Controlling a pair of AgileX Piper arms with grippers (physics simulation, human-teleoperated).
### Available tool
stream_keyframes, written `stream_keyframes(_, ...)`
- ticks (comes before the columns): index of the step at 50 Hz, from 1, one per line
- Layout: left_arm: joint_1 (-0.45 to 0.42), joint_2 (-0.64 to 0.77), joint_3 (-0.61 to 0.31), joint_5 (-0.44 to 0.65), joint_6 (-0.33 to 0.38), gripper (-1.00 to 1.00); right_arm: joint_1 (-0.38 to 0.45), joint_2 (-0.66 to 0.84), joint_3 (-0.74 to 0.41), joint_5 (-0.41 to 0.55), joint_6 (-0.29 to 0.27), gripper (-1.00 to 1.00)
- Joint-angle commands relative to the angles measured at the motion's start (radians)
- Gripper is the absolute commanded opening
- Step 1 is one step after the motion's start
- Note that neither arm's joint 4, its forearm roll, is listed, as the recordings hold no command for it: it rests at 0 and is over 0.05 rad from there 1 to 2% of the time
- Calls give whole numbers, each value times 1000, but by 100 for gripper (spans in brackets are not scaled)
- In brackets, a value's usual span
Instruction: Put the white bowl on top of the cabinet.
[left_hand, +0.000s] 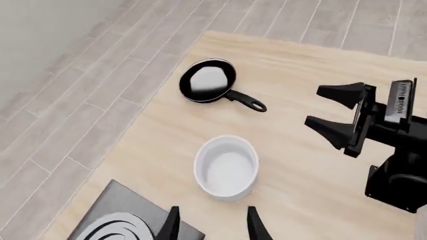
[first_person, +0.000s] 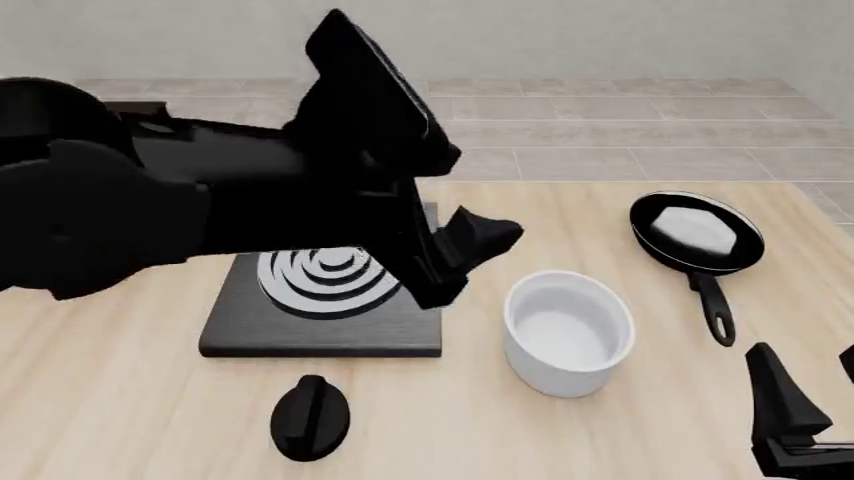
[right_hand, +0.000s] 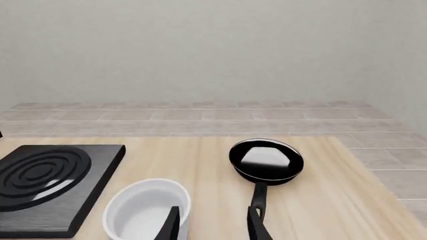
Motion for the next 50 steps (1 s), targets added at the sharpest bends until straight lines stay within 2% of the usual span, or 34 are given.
stream_keyframes(1, -92, 144, -52, 9, 10, 100, 0, -7, -1, 5, -2, 100)
stream_keyframes(3, -93, 151, -46, 2, 30, 100, 0, 4, 0, -2, 2, 100)
stream_keyframes(8, -124, 180, -44, 3, 29, 100, 0, -4, 0, 2, -2, 100)
stream_keyframes(31, -261, 338, -121, 73, 28, 100, 0, -4, -1, 2, -2, 100)
stream_keyframes(37, -255, 388, -153, 99, 16, 100, 0, 2, 0, -3, -2, 100)
stream_keyframes(45, -253, 447, -146, 105, 21, 100, 0, 4, -1, -2, 1, 100)
stream_keyframes(47, -245, 458, -142, 104, 41, 100, 0, 3, 0, -4, -1, 100)
stream_keyframes(49, -192, 469, -159, 101, 102, 100, 0, 8, 0, -7, 1, 100)
stream_keyframes(50, -188, 473, -170, 111, 103, 100, 0, 7, 0, -6, 1, 100)
